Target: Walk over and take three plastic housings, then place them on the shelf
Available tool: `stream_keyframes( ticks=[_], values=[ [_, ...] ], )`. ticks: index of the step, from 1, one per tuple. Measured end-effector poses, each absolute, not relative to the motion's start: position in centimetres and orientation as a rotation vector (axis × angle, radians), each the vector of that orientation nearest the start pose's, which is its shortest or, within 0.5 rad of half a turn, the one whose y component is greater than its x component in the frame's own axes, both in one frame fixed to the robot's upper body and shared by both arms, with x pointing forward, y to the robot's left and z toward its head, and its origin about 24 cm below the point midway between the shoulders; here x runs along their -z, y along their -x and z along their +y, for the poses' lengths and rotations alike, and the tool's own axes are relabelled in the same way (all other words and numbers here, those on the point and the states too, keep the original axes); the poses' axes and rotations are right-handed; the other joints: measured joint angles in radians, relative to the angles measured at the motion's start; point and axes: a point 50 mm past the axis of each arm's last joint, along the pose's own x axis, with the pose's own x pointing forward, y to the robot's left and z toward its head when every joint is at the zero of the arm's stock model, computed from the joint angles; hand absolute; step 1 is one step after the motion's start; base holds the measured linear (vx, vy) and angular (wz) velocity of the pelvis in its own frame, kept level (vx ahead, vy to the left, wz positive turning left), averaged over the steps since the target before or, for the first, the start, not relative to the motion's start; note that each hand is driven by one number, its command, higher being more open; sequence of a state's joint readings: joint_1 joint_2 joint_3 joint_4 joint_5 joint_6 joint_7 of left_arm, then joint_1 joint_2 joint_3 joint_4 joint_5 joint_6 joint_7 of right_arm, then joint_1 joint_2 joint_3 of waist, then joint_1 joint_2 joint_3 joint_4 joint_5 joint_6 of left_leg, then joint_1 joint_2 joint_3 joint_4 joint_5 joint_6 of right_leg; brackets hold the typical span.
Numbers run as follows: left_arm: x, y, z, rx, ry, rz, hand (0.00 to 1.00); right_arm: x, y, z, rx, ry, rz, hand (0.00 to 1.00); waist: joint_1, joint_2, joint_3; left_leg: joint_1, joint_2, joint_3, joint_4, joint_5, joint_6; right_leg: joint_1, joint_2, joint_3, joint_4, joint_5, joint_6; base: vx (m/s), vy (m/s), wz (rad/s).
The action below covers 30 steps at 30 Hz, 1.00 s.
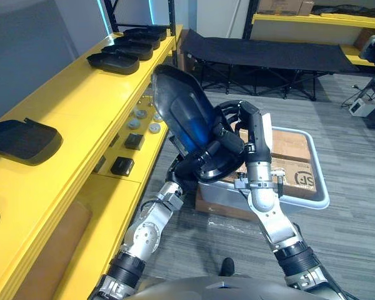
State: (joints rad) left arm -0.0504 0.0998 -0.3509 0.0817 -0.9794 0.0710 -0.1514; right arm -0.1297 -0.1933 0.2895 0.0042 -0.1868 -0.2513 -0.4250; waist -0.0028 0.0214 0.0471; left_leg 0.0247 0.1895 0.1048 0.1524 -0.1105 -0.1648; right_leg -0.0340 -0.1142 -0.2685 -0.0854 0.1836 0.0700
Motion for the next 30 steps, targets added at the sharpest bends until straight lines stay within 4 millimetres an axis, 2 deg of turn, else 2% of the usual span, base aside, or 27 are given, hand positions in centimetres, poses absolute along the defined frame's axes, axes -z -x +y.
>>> stream_keyframes(
  ticks=[4,17,18,23,26,30],
  values=[
    [-1.8,-24.8,7.5,0.376,0.851,0.275,0.0,-9.1,-25.9,-10.6,0.008,0.254,-0.438,0.0,-0.005,0.003,-0.002,0.001,0.001,0.0,0.0,0.0,0.0,-0.001,0.002,0.002,0.0,0.0,0.0,0.0,0.0,-0.01],
    [-2.3,-24.9,8.0,0.305,0.832,0.181,0.0,-9.1,-25.7,-9.3,0.034,0.168,-0.421,0.0,-0.001,0.002,-0.003,0.0,0.001,0.0,-0.001,0.0,0.0,-0.001,0.001,0.001,0.0,0.0,0.0,0.0,0.0,0.0],
    [-2.3,-24.9,8.0,0.302,0.83,0.177,0.0,-9.1,-25.7,-9.3,0.036,0.163,-0.42,1.0,-0.001,0.002,-0.003,0.0,0.001,0.0,-0.001,0.0,0.0,-0.001,0.001,0.001,0.0,0.0,0.0,0.0,0.0,0.0],
    [-2.8,-25.1,8.2,0.249,0.793,0.145,0.0,-8.4,-24.8,-9.0,0.05,0.133,-0.409,1.0,0.0,-0.003,-0.001,0.0,0.001,-0.001,0.0,-0.001,0.001,0.0,0.001,0.0,0.0,0.0,0.0,0.0,0.0,0.0],
    [-4.0,-25.5,8.8,0.177,0.742,0.077,0.0,-8.0,-23.9,-8.5,0.033,0.113,-0.409,1.0,-0.001,-0.007,-0.001,0.0,0.001,-0.001,0.0,-0.001,0.001,0.0,0.001,0.0,0.0,-0.001,0.0,0.0,0.0,0.0],
    [-5.7,-25.7,9.2,0.107,0.655,-0.026,0.0,-8.4,-23.9,-8.4,0.049,0.095,-0.426,1.0,0.004,-0.011,-0.001,0.0,0.001,-0.001,0.0,-0.001,0.001,0.001,0.001,0.0,0.0,-0.001,0.0,0.0,0.0,0.0]
  ],
)
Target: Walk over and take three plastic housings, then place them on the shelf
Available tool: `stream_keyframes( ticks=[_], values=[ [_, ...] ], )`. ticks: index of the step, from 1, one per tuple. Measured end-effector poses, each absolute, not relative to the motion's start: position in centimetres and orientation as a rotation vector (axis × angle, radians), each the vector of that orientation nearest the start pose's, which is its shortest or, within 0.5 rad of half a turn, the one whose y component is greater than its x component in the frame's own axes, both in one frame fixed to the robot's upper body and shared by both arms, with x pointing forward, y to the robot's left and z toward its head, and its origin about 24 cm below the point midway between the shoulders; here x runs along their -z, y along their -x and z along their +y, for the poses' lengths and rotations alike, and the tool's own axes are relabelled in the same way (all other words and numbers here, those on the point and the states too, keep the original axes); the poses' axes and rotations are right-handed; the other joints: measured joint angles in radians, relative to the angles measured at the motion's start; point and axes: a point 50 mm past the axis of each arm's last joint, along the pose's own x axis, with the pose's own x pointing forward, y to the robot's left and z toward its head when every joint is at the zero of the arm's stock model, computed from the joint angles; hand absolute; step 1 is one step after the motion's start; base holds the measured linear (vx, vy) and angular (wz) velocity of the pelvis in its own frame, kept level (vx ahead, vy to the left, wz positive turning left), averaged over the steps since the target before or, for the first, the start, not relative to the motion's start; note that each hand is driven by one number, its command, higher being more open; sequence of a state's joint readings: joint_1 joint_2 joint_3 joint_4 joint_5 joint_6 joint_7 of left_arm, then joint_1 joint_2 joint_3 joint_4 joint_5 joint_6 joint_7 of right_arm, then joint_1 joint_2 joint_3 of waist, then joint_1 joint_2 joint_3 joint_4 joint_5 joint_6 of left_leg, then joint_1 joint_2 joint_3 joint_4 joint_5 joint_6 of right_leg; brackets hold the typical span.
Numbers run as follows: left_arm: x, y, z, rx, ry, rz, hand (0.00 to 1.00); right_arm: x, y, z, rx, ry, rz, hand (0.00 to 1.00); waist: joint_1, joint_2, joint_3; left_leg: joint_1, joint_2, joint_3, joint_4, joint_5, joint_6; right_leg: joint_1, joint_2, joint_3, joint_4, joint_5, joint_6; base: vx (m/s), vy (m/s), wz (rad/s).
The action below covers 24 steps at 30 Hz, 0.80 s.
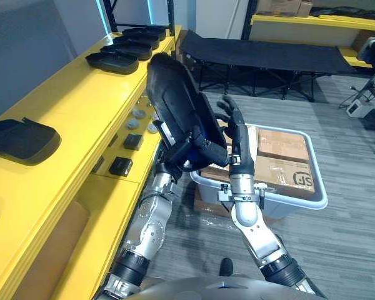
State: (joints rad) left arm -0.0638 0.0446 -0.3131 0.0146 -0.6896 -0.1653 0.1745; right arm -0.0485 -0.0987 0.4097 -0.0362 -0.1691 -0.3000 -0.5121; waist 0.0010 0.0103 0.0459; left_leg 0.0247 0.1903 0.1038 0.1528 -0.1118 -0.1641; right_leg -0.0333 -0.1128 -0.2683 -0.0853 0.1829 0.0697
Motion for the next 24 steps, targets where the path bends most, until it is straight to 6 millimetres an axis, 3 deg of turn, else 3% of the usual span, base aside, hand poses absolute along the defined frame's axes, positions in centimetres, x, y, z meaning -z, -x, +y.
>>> stream_keyframes(
  ticks=[7,18,24],
  values=[
    [-8.8,-25.7,12.2,-0.169,0.272,-0.273,0.0,-8.6,-24.2,-9.6,0.104,0.107,-0.416,1.0,-0.003,-0.006,-0.001,0.0,0.0,-0.001,0.0,0.0,0.0,0.0,0.0,0.0,0.0,0.0,0.0,0.0,0.0,0.0],
    [-8.4,-24.7,13.7,-0.359,-0.08,-0.343,0.0,-8.9,-24.2,-9.4,0.073,0.117,-0.432,1.0,-0.004,-0.006,-0.001,-0.001,0.0,0.0,0.0,-0.004,0.001,-0.001,0.0,0.001,0.0,-0.001,0.0,0.0,0.0,0.0],
    [-8.4,-24.6,14.5,-0.438,-0.183,-0.366,0.0,-10.0,-24.0,-9.8,0.039,-0.044,-0.445,1.0,-0.005,-0.006,-0.001,-0.003,0.0,0.004,0.0,-0.006,0.0,-0.009,0.001,0.007,0.0,-0.001,-0.001,0.0,0.0,-0.03]
  ],
)
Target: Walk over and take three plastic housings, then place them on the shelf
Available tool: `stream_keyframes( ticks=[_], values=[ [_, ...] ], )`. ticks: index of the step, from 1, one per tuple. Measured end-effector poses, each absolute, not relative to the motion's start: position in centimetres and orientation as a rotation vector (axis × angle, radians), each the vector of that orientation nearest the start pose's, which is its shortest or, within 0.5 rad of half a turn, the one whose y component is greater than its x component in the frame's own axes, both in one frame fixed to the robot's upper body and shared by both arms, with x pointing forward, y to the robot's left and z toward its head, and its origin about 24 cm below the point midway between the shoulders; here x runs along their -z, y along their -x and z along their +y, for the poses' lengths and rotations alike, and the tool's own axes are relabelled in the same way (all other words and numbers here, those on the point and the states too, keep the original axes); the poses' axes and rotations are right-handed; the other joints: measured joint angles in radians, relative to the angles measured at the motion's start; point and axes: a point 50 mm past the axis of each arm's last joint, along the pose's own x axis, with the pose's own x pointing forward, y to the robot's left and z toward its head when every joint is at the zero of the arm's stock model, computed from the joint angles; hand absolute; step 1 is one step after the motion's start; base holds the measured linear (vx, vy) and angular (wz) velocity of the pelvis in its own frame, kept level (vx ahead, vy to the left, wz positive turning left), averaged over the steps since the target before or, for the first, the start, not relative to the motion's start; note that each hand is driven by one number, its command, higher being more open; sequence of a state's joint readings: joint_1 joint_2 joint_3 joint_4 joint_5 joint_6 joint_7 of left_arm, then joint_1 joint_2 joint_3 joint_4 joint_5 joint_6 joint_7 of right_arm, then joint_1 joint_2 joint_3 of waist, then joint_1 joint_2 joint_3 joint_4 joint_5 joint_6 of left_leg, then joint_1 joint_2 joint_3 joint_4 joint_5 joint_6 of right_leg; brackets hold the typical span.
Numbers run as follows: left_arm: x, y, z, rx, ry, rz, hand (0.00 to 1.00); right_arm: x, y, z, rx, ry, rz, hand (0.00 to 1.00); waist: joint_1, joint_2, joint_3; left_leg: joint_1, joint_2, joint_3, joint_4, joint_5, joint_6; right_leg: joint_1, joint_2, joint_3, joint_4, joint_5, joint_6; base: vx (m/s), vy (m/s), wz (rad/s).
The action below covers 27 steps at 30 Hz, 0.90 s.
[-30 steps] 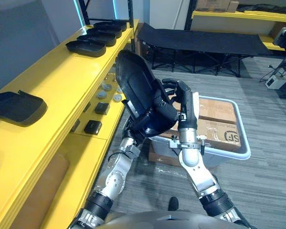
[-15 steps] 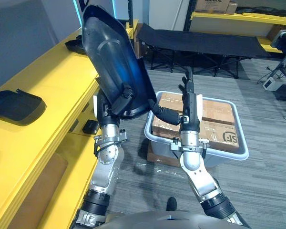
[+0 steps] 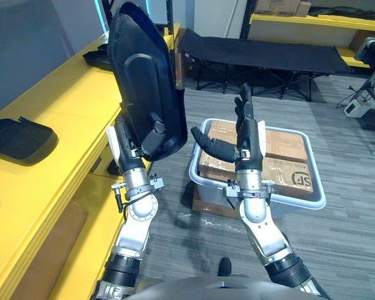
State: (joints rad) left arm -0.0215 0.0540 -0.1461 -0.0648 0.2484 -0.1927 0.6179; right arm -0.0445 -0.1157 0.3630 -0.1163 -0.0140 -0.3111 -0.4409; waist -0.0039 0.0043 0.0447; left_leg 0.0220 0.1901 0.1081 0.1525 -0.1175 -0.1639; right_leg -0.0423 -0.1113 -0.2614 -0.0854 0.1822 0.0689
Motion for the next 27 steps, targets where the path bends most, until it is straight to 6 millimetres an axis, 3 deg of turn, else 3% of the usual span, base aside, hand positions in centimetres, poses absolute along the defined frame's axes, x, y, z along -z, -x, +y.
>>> stream_keyframes(
  ticks=[3,6,10,13,17,22,27],
  values=[
    [-7.8,-24.7,15.1,-0.474,-0.193,-0.343,0.0,-10.1,-23.2,-10.6,0.077,-0.092,-0.445,1.0,0.002,0.0,0.0,-0.002,0.0,0.007,-0.001,-0.001,0.001,-0.007,0.0,0.006,0.0,0.0,0.0,0.0,0.0,-0.06],
    [-5.8,-24.0,16.4,-0.537,-0.184,-0.247,0.0,-9.1,-22.2,-13.0,0.197,-0.14,-0.398,1.0,-0.004,0.001,0.001,0.001,0.0,0.022,-0.001,-0.006,0.001,-0.011,0.001,0.021,0.0,0.001,0.002,0.01,0.012,-0.12],
    [-3.9,-22.1,18.3,-0.637,-0.052,-0.158,0.0,-5.7,-20.6,-16.5,0.354,0.005,-0.191,1.0,-0.022,0.005,0.003,-0.001,-0.001,0.026,-0.002,-0.011,0.003,-0.015,0.0,0.023,0.0,0.001,0.002,0.01,0.015,-0.02],
    [-3.7,-21.2,19.1,-0.709,0.056,-0.167,0.0,-2.7,-19.0,-17.9,0.391,0.03,-0.01,1.0,-0.025,0.015,0.013,-0.007,-0.001,0.026,-0.002,-0.011,0.003,-0.018,0.0,0.023,0.0,0.001,0.002,0.0,0.0,0.0],
    [-4.9,-20.4,19.7,-0.738,0.103,-0.249,0.0,-1.0,-18.5,-17.7,0.355,0.017,0.085,1.0,-0.024,0.022,0.017,-0.01,-0.001,0.022,-0.001,-0.011,0.003,-0.017,-0.001,0.019,0.0,0.001,0.002,0.0,0.003,0.01],
    [-7.6,-20.0,19.6,-0.725,0.142,-0.399,0.0,-0.6,-19.2,-16.9,0.314,-0.051,0.104,1.0,0.004,0.02,0.018,-0.015,-0.008,-0.009,0.002,-0.011,0.012,-0.001,-0.011,-0.012,0.0,-0.004,0.005,-0.03,0.016,0.19],
    [-10.2,-18.7,19.9,-0.733,0.158,-0.523,0.0,-0.4,-20.5,-14.8,0.194,-0.052,0.106,1.0,0.03,0.017,0.021,-0.048,-0.014,-0.093,0.0,0.005,0.013,0.023,-0.017,-0.094,0.0,-0.025,0.004,-0.02,-0.008,0.47]
  ],
)
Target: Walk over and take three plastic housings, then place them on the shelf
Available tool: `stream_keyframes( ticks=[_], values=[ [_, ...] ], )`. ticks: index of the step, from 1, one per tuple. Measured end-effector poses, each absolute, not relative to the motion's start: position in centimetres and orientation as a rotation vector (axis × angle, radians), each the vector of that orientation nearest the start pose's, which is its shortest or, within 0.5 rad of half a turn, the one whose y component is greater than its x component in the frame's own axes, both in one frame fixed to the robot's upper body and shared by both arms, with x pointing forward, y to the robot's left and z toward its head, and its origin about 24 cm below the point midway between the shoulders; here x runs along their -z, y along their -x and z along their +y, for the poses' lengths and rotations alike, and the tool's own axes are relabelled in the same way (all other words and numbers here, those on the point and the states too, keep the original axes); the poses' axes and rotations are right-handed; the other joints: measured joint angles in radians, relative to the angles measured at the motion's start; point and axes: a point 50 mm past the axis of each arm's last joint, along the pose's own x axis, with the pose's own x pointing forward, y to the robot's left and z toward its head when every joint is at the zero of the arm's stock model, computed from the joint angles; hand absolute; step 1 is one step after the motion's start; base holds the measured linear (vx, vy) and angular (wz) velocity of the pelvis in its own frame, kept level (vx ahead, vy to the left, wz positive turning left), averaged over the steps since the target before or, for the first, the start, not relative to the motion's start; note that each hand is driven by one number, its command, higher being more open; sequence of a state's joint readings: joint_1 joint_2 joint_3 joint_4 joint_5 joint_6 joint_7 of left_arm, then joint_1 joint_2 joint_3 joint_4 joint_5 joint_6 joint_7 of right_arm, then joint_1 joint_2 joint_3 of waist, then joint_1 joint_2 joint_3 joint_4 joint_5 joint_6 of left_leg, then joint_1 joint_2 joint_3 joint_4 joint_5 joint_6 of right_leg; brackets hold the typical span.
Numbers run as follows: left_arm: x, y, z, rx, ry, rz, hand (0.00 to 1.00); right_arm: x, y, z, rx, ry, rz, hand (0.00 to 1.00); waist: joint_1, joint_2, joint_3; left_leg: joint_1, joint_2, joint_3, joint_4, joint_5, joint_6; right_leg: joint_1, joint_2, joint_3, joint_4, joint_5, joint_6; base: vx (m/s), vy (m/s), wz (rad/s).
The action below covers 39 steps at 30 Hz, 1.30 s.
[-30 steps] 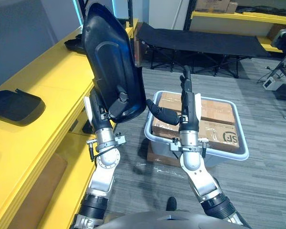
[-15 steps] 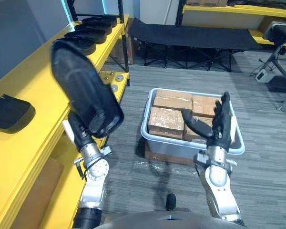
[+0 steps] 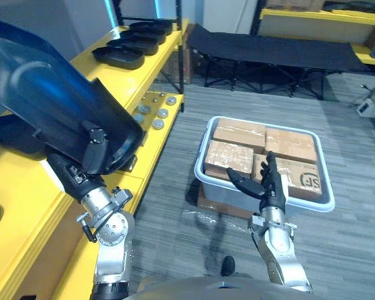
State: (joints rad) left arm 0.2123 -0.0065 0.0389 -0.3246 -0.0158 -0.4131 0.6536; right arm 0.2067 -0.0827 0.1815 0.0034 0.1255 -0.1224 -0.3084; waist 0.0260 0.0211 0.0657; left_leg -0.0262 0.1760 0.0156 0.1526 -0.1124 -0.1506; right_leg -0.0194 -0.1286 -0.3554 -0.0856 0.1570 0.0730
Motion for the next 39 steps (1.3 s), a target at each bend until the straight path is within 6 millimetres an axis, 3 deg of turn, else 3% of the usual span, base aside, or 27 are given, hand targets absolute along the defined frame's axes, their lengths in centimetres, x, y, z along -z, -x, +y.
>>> stream_keyframes(
  ticks=[9,13,15,16,17,19,22,24,26,29,33,36,39],
  values=[
    [-10.9,-14.8,23.3,-0.918,0.114,-0.555,0.0,-3.4,-23.5,-10.6,-0.137,-0.038,-0.026,1.0,0.111,-0.015,0.014,-0.003,-0.008,-0.095,0.001,0.023,-0.006,0.052,0.0,-0.081,0.006,-0.002,-0.003,0.01,0.012,0.29],
    [-10.6,-14.3,23.7,-0.902,0.146,-0.532,0.0,-4.0,-24.0,-10.0,-0.187,-0.056,-0.055,1.0,0.126,-0.012,0.063,-0.019,-0.016,-0.157,0.046,0.011,0.011,0.118,0.0,-0.153,0.006,-0.03,0.003,-0.08,0.0,0.55],
    [-10.5,-14.6,23.6,-0.847,0.188,-0.526,0.0,-3.8,-23.9,-10.1,-0.185,-0.052,-0.047,1.0,0.126,-0.014,0.073,-0.044,-0.024,-0.162,0.055,0.025,0.043,0.138,-0.012,-0.211,0.006,-0.045,0.008,-0.09,-0.005,0.95],
    [-10.5,-14.8,23.3,-0.791,0.212,-0.524,0.0,-3.6,-23.8,-10.3,-0.177,-0.044,-0.041,1.0,0.115,-0.013,0.081,-0.062,-0.02,-0.134,0.056,0.04,0.073,0.157,-0.024,-0.254,0.006,-0.054,0.014,-0.06,0.024,1.38],
    [-10.5,-15.1,22.9,-0.727,0.235,-0.522,0.0,-3.5,-23.7,-10.7,-0.162,-0.035,-0.038,1.0,0.103,-0.006,0.089,-0.074,-0.008,-0.088,0.052,0.065,0.079,0.179,-0.034,-0.286,0.006,-0.058,0.021,-0.05,0.039,1.38],
    [-10.6,-15.2,22.2,-0.646,0.24,-0.535,0.0,-3.5,-23.7,-11.3,-0.153,-0.018,-0.045,1.0,0.114,0.009,0.099,-0.071,-0.016,-0.075,0.042,0.088,0.038,0.195,-0.05,-0.3,0.001,-0.066,0.043,-0.05,0.112,0.79],
    [-11.0,-14.9,21.7,-0.548,0.253,-0.584,0.0,-3.7,-23.5,-11.2,-0.171,-0.028,-0.07,1.0,0.117,0.013,0.097,-0.082,-0.044,-0.06,0.025,0.093,0.047,0.195,-0.079,-0.278,0.011,-0.095,0.097,0.0,0.119,0.35],
    [-11.3,-15.5,20.9,-0.453,0.278,-0.605,0.0,-3.6,-23.0,-11.3,-0.164,-0.045,-0.088,1.0,0.099,0.007,0.093,-0.093,-0.073,-0.091,0.014,0.108,0.057,0.165,-0.081,-0.152,0.105,-0.142,0.071,0.14,0.083,0.65],
    [-11.5,-16.1,19.9,-0.353,0.292,-0.608,0.0,-3.3,-22.6,-11.5,-0.156,-0.05,-0.086,1.0,0.084,0.006,0.093,-0.091,-0.099,-0.131,-0.004,0.124,0.062,0.159,-0.081,-0.088,0.154,-0.197,0.083,0.1,0.005,0.75],
    [-11.9,-17.1,18.5,-0.242,0.287,-0.626,0.0,-3.1,-22.3,-11.4,-0.177,-0.078,-0.074,1.0,0.078,0.01,0.095,-0.087,-0.116,-0.168,-0.021,0.164,0.055,0.158,-0.084,-0.086,0.204,-0.231,0.072,0.06,-0.038,0.45],
    [-11.5,-17.3,18.4,-0.241,0.291,-0.605,0.0,-3.2,-22.3,-11.2,-0.224,-0.073,-0.079,1.0,0.078,0.012,0.096,-0.074,-0.107,-0.172,-0.016,0.168,0.049,0.16,-0.079,-0.079,0.244,-0.26,0.057,0.01,-0.048,0.08],
    [-11.2,-17.2,18.5,-0.246,0.287,-0.59,0.0,-3.4,-22.2,-11.1,-0.234,-0.076,-0.089,1.0,0.078,0.011,0.101,-0.07,-0.102,-0.172,-0.006,0.159,0.04,0.159,-0.079,-0.075,0.265,-0.295,0.044,-0.06,-0.028,-0.01],
    [-10.9,-16.8,18.8,-0.261,0.274,-0.574,0.0,-3.7,-22.2,-10.9,-0.229,-0.086,-0.113,1.0,0.082,0.01,0.112,-0.099,-0.098,-0.163,0.059,0.108,0.046,0.143,-0.086,-0.061,0.3,-0.328,0.046,-0.12,0.011,-0.06]
  ],
)
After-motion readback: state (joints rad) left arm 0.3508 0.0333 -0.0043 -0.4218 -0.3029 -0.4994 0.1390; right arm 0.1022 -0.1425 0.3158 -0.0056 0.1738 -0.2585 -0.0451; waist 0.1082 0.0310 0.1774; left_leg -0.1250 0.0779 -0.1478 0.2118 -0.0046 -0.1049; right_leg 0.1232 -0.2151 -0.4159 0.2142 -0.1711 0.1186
